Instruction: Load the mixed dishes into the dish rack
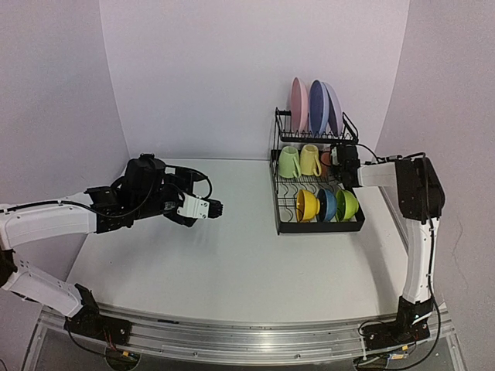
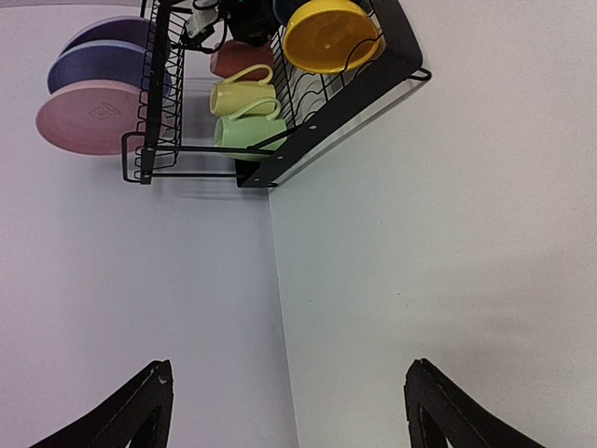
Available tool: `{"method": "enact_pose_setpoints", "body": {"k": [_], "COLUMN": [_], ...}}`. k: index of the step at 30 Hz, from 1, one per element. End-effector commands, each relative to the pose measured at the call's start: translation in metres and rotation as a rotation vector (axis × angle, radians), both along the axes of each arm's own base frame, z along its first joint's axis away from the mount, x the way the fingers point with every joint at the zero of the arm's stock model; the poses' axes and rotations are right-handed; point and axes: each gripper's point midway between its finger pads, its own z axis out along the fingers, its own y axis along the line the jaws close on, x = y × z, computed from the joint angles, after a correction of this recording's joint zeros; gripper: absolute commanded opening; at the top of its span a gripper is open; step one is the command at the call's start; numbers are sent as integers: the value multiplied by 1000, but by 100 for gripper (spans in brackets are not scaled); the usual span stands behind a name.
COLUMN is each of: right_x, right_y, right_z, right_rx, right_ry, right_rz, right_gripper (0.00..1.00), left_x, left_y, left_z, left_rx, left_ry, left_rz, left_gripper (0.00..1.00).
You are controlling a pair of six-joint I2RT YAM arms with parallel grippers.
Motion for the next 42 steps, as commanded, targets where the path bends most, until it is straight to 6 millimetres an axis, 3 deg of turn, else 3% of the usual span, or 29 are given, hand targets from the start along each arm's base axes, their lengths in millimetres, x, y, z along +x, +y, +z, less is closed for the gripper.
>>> {"method": "enact_pose_setpoints", "body": {"k": [1, 8, 17, 23, 31, 42], "right_x": [0, -18, -46, -71, -109, -156], "right_y": [-21, -20, -18, -14, -9, -19], "right_z": [63, 74, 68, 81, 93, 118], "right_rx": [22, 39, 65, 111, 175, 180], "right_ry": [-129, -128, -82, -84, -26, 28], "right_rz": [-51, -30, 6, 30, 60, 51], "right_gripper": [49, 50, 51, 51, 51, 51], "left_x": [-1, -3, -5, -4, 7, 6], "left_y": [5, 6, 7, 9, 28, 39], "left_z": [15, 16, 18, 24, 17, 22], "left_rx": [-43, -46, -73, -183, -361, -427], "left_ry": [-10, -8, 4, 125, 318, 373], "left_rz": [18, 14, 17, 94, 250, 286], "left_gripper": [85, 85, 85, 85, 86, 86]}}
